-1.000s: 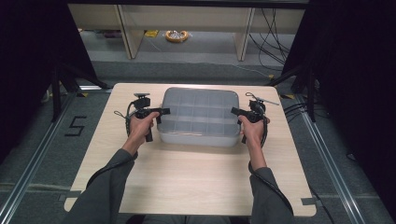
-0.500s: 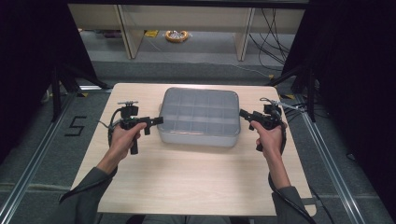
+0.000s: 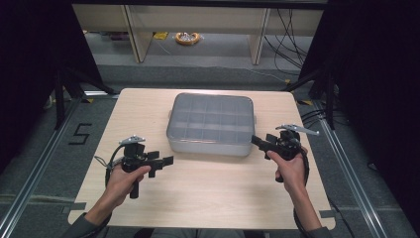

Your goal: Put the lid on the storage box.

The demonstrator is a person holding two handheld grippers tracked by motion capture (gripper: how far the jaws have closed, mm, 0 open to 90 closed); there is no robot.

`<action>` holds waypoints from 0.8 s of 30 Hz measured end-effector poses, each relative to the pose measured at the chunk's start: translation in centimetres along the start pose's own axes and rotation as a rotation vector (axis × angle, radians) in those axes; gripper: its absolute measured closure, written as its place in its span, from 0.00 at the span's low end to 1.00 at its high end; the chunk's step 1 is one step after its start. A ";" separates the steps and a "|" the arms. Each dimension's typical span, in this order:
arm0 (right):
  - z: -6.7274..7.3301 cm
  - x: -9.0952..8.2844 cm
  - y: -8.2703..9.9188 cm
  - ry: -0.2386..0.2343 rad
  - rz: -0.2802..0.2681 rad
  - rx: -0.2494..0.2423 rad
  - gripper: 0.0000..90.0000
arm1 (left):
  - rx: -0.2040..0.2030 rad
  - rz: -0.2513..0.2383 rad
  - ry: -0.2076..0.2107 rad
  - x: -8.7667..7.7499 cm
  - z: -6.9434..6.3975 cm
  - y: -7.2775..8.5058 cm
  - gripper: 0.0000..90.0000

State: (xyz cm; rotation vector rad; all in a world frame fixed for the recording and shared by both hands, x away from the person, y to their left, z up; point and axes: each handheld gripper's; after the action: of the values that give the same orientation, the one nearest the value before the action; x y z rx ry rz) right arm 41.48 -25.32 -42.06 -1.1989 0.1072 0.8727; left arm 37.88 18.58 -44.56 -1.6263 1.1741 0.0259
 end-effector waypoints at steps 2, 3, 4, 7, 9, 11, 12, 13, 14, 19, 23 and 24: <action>0.2 -0.2 0.5 -0.003 0.004 -0.019 0.33 | 0.017 0.003 -0.003 -0.1 -0.3 0.5 0.27; 0.2 -0.2 0.7 -0.013 0.008 -0.037 0.33 | 0.019 0.005 -0.004 -0.2 -0.5 0.7 0.27; 0.2 -0.2 1.0 -0.006 0.016 -0.035 0.33 | 0.018 0.006 0.004 -0.2 -0.6 1.0 0.26; 0.3 -0.5 1.7 -0.008 0.028 -0.039 0.32 | 0.017 0.016 0.013 -0.2 -0.8 1.7 0.26; 0.1 -0.7 2.3 -0.021 0.030 -0.048 0.32 | 0.025 0.030 0.023 -0.3 -0.9 2.5 0.25; 0.2 -0.7 2.6 -0.015 0.035 -0.050 0.32 | 0.025 0.031 0.023 -0.3 -1.0 2.8 0.25; 0.5 -0.9 2.9 -0.022 0.044 -0.016 0.31 | 0.030 0.036 0.025 -0.3 -0.9 3.0 0.25; 0.3 -0.9 3.0 -0.023 0.037 -0.050 0.31 | 0.032 0.040 0.026 -0.3 -0.9 3.3 0.25; 0.3 -1.1 3.4 -0.028 0.049 -0.058 0.31 | 0.033 0.044 0.024 -0.2 -0.9 3.5 0.25; 0.5 -1.2 4.1 -0.034 0.053 -0.063 0.31 | 0.032 0.047 0.007 -0.2 -0.7 4.0 0.25; 0.8 -1.2 4.6 -0.039 0.057 -0.072 0.30 | 0.041 0.047 0.010 -0.3 -0.7 4.2 0.25; 1.0 -1.3 4.7 -0.048 0.063 -0.056 0.30 | 0.044 0.045 0.009 -0.4 -0.7 4.2 0.24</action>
State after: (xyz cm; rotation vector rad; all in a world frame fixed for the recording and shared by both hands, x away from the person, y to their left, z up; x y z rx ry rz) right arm 37.26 -24.79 -44.58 -1.2319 0.0826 0.9650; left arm 34.42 18.54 -47.08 -1.5626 1.2099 0.0208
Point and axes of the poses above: each handheld gripper's, and its own axes: x roughly forward along the jaws, y roughly out of its underside, z roughly to its left, and after that the axes turned 2 degrees about z, right-handed
